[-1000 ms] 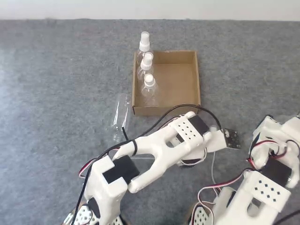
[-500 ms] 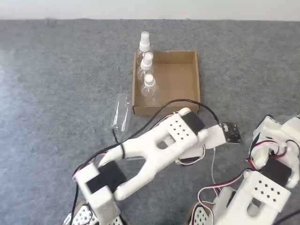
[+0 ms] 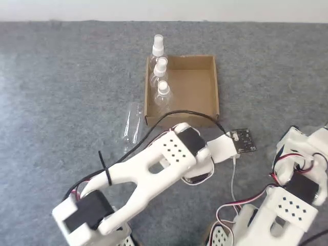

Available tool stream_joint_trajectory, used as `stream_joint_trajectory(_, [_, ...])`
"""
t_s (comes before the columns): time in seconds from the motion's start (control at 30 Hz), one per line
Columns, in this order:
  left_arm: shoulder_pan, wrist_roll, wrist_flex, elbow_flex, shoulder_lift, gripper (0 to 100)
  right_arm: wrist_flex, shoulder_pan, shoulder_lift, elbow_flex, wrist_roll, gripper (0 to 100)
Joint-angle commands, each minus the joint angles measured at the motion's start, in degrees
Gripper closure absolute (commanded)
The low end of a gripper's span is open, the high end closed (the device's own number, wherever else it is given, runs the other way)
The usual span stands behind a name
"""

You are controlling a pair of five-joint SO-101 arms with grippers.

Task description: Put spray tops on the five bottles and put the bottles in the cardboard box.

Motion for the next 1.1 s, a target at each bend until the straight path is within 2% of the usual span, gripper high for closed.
stream_joint_trajectory(0.0, [0.0,2.7,-2.5,1.5,-6.5,99,-1.5,0.3,-1.3,-1.0,-0.1,89.8])
stream_joint_trajectory(0.37, [-0.4,5.2,-4.3,7.4,-20.1,99,-1.5,-1.6,-1.4,-0.4,-0.1,89.8])
stream_joint_trajectory(0.6, [-5.7,6.2,-8.3,11.5,-28.9,99,-1.3,-1.7,-1.4,-0.4,-0.1,89.8])
stream_joint_trajectory(0.9, [-6.5,8.4,-12.0,17.7,-42.6,99,-0.9,-5.2,-1.5,-0.4,0.0,89.8])
stream_joint_trajectory(1.07, [-12.0,8.6,-14.3,20.3,-48.8,99,-0.8,-6.6,-1.5,-0.4,0.0,89.8])
